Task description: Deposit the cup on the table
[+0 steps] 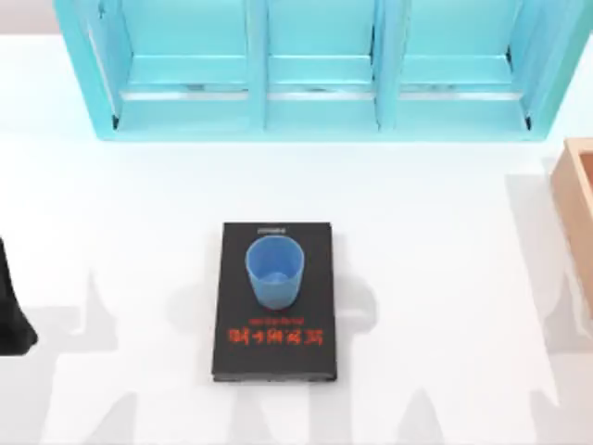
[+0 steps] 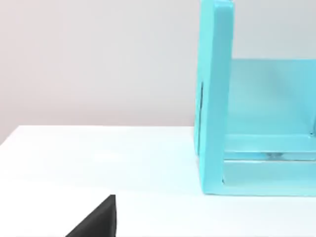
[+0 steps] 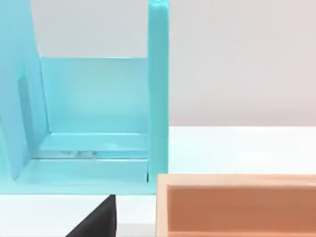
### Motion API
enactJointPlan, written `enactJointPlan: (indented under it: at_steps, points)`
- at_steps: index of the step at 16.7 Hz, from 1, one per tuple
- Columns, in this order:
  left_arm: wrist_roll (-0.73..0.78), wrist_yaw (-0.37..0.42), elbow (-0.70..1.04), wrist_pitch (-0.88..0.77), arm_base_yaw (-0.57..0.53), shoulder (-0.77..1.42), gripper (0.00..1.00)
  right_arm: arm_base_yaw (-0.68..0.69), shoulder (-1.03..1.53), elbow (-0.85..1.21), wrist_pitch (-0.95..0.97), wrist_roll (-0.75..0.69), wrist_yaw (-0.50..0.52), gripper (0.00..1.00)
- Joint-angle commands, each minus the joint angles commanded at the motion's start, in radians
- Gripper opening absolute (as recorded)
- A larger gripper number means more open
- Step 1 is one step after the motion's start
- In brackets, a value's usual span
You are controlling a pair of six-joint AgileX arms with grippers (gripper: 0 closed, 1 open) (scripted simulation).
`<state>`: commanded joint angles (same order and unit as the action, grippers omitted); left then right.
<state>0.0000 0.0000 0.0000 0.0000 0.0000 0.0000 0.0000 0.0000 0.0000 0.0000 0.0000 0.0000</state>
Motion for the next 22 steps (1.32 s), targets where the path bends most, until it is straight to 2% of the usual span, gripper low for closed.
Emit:
enactJointPlan:
  at_steps: [5, 11, 15, 22]
  points:
    - [0.0, 0.0, 0.0, 0.0, 0.0, 0.0, 1.0, 0.016, 0.056, 0.021, -0.054, 0.019, 0.009, 1.0]
    - [0.0, 0.0, 0.0, 0.0, 0.0, 0.0, 1.0, 0.142, 0.417, 0.245, -0.354, 0.143, 0.049, 1.0]
    - [0.0, 0.0, 0.0, 0.0, 0.0, 0.0, 1.0, 0.278, 0.751, 0.561, -0.579, 0.264, 0.089, 1.0]
    - [0.0, 0.0, 0.0, 0.0, 0.0, 0.0, 1.0, 0.551, 1.367, 1.321, -0.898, 0.509, 0.175, 1.0]
